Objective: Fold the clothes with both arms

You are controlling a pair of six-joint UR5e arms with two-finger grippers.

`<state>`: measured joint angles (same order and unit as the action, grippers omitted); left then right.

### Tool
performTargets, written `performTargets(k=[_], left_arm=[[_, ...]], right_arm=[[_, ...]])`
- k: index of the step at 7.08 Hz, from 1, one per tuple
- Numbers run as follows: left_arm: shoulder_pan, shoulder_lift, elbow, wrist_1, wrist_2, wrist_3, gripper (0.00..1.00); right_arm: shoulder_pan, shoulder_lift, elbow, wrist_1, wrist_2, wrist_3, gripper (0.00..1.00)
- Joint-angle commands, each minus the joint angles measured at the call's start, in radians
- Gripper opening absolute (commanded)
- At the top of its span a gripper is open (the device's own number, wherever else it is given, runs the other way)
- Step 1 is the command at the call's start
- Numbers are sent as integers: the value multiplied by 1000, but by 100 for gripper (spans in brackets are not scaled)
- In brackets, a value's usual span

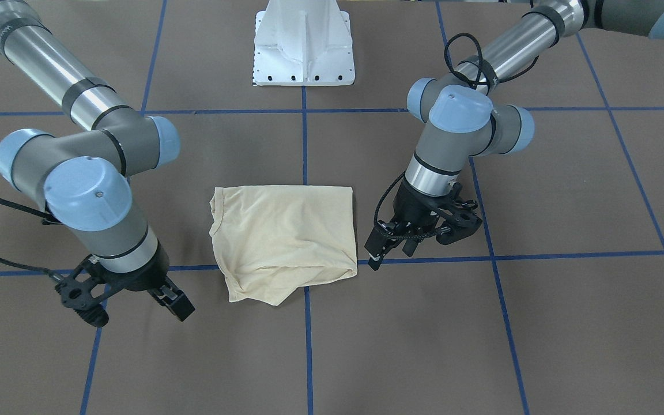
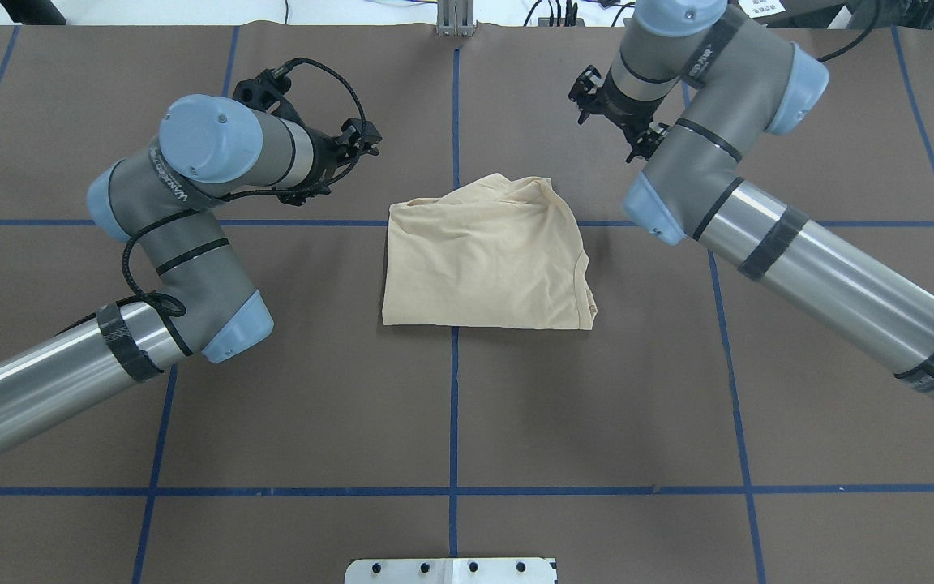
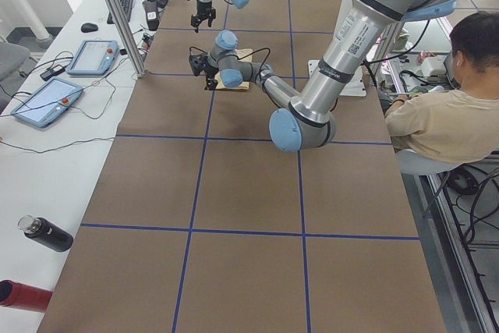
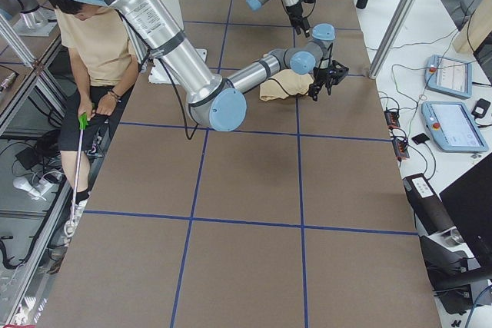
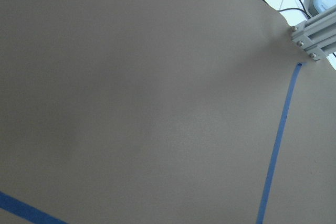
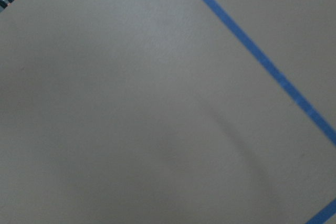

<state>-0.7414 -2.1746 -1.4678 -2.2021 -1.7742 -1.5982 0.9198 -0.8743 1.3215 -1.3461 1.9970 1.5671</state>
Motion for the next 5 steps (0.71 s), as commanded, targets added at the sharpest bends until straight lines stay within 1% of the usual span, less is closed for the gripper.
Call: performTargets(k=[1, 2, 3, 4, 5], left_arm=[[-90, 151, -148, 8, -129, 293, 100], [-128, 233, -204, 9, -160, 422, 100], [-210, 293, -225, 9, -248, 563, 100], [-305, 346, -233, 9, -327, 698, 100], [-384, 410, -236, 9, -355, 868, 100]], right_arm=[[107, -112, 117, -69, 60, -281, 100], [193, -170, 158, -103, 138, -458, 100], [268, -248, 189, -104, 193, -607, 100], [327, -326, 226, -104, 218, -734, 100], [397, -394, 244, -105, 244, -863, 100]])
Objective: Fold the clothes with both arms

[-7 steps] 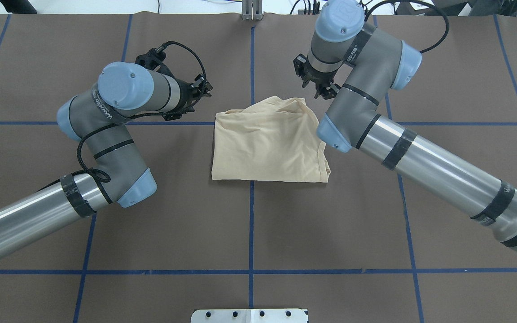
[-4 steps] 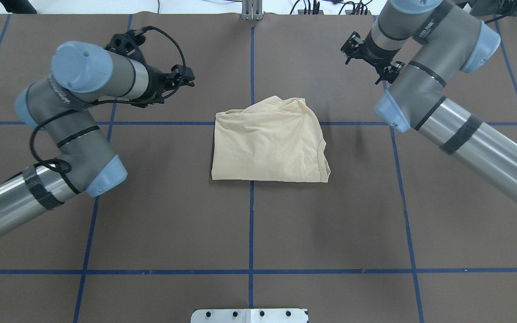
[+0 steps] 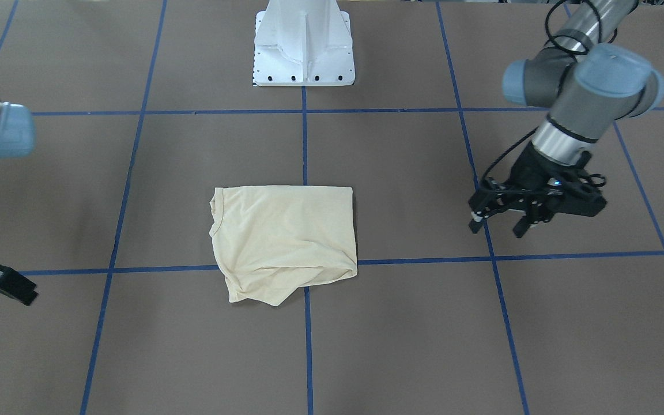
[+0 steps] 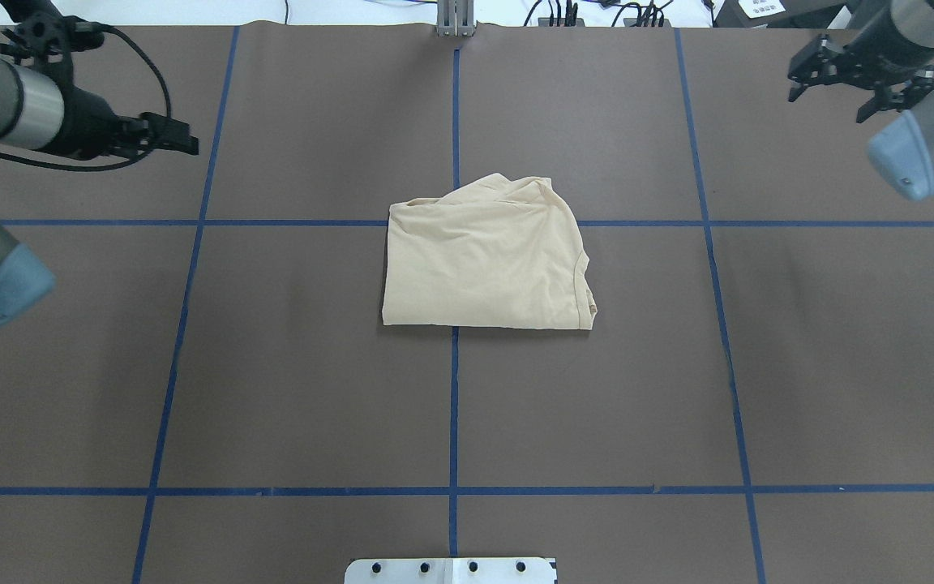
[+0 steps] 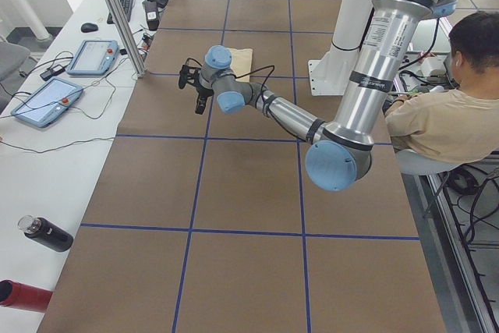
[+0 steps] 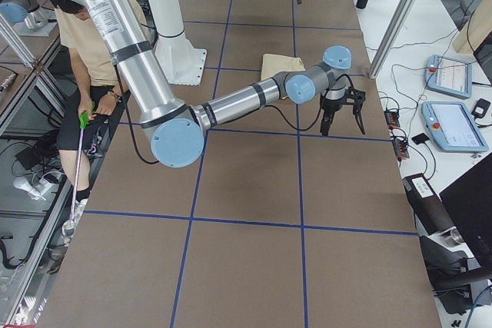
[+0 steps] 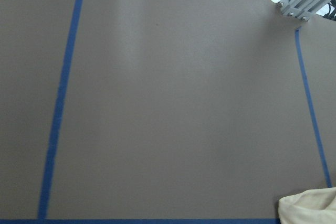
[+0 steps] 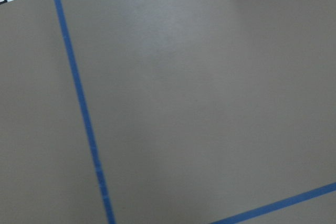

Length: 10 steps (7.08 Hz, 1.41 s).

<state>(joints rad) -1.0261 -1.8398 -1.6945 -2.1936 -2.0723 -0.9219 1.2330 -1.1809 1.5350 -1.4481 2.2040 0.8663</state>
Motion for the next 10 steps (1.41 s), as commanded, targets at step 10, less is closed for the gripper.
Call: performTargets(k=[10], left_arm=[[-514, 162, 130, 147, -210, 872, 100]], right_arm=[[329, -204, -11, -133, 119, -790, 100]])
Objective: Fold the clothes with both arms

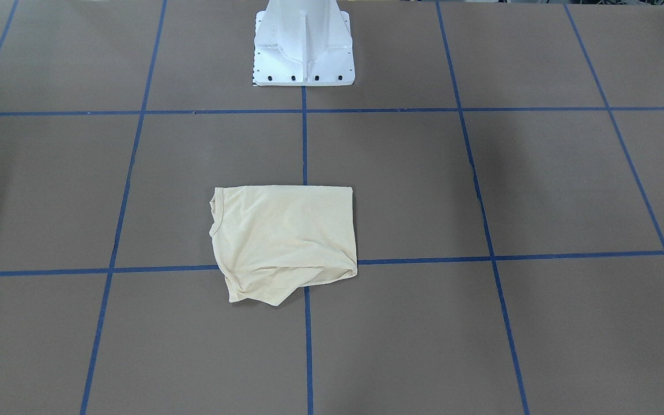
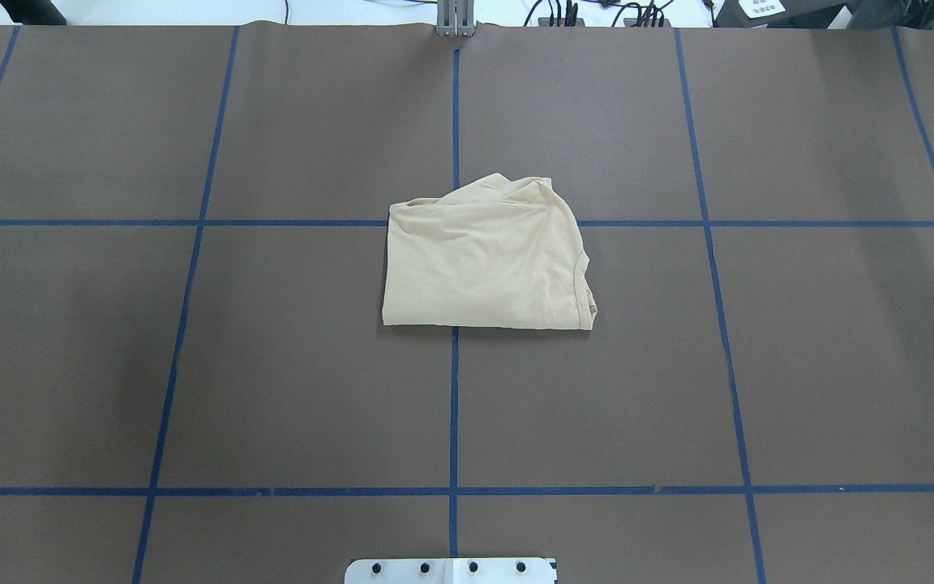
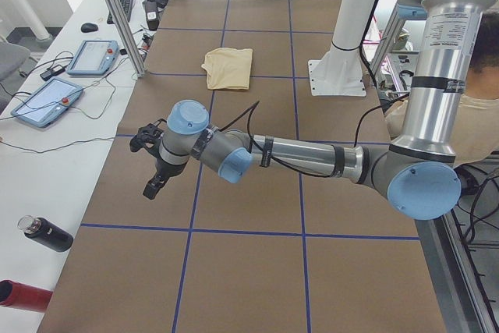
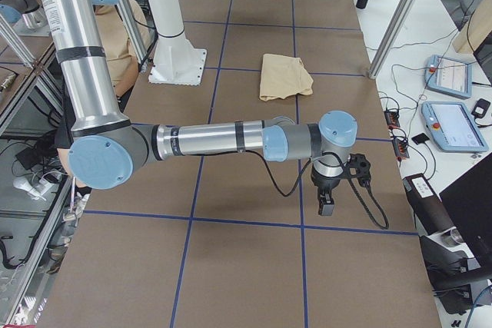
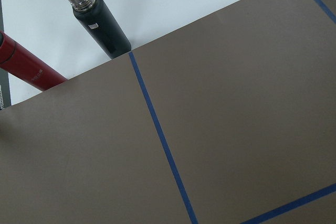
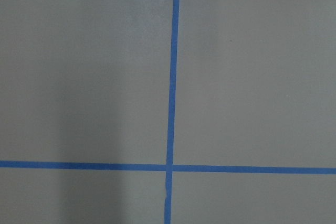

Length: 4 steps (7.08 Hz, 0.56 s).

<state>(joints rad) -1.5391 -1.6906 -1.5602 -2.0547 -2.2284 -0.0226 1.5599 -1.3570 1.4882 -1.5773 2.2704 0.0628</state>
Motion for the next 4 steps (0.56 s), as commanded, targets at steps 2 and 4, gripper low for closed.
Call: performTargets(k=[2, 4], left_arm=[[-6, 162, -176, 122, -185, -88, 100], [-4, 192, -225, 114, -131, -125, 100]], right_arm=[[-4, -156, 160, 0, 109, 109, 100], [-15, -185, 165, 3, 106, 95, 100]])
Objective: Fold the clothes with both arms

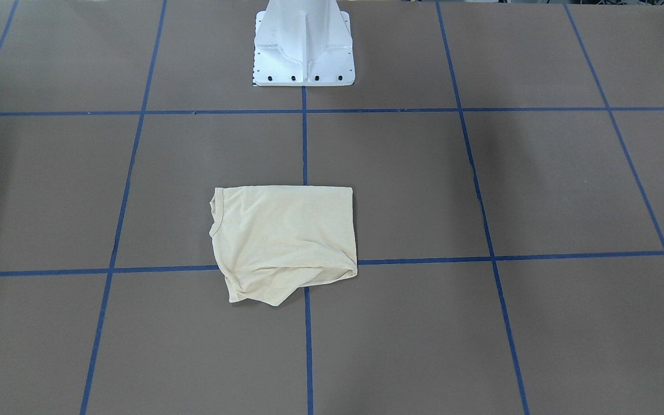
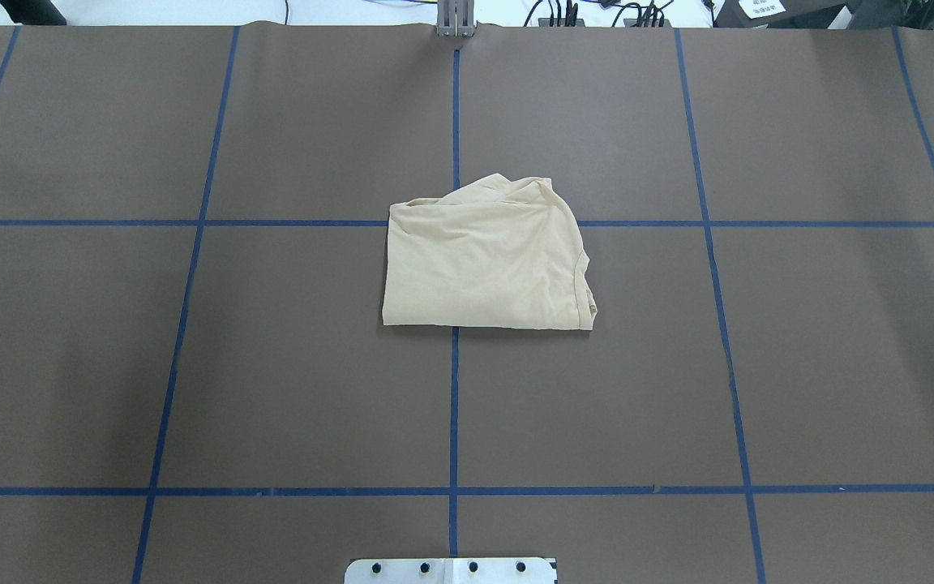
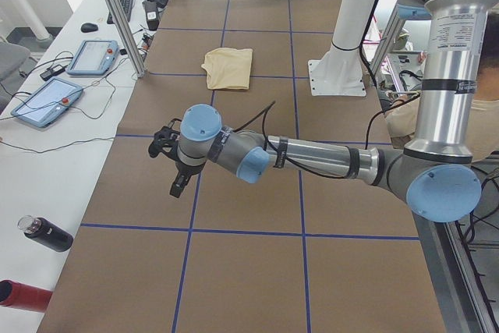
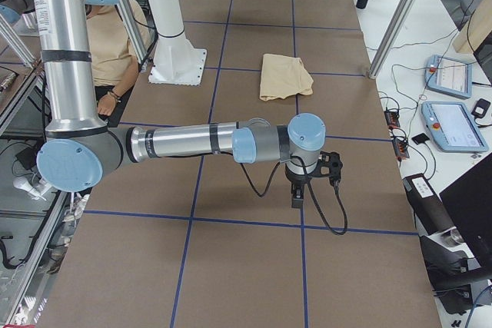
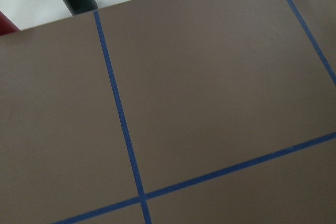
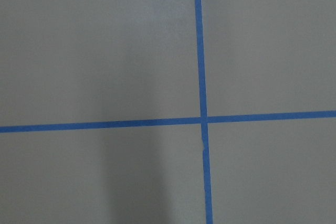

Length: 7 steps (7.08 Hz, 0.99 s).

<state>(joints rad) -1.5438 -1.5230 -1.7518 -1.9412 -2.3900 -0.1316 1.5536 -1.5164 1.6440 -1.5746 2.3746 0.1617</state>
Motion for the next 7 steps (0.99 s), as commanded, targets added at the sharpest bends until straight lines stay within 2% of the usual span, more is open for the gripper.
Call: performTargets(k=[1, 4, 5, 7], left_arm=[[2, 15, -38, 1, 34, -19, 100], [5, -15, -11, -4, 28, -16, 100], [5, -29, -15, 1, 32, -19, 100], [10, -37, -12, -7, 31, -10, 100]], right_arm=[[-18, -50, 17, 2, 2, -7, 100], [-38, -47, 27, 8, 1, -4, 100], [-38, -41, 40, 8, 26, -4, 100], [-58, -44, 74, 13, 167, -5, 100]])
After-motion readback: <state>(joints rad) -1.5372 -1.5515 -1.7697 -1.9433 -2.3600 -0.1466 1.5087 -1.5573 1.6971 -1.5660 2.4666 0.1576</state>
